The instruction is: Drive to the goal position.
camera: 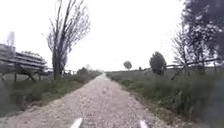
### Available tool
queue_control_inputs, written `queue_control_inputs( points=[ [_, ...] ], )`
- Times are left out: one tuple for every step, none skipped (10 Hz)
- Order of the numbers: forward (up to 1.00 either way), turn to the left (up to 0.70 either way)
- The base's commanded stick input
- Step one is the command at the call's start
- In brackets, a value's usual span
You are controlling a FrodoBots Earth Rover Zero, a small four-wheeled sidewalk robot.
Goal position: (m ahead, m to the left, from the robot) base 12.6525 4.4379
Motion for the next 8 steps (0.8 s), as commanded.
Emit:
queue_control_inputs(
  points=[
    [0.7,0.0],
    [0.7,0.0],
    [0.7,0.0],
    [0.7,0.0],
    [0.7,0.0],
    [0.7,0.0],
    [0.7,0.0],
    [0.7,0.0]
  ],
)
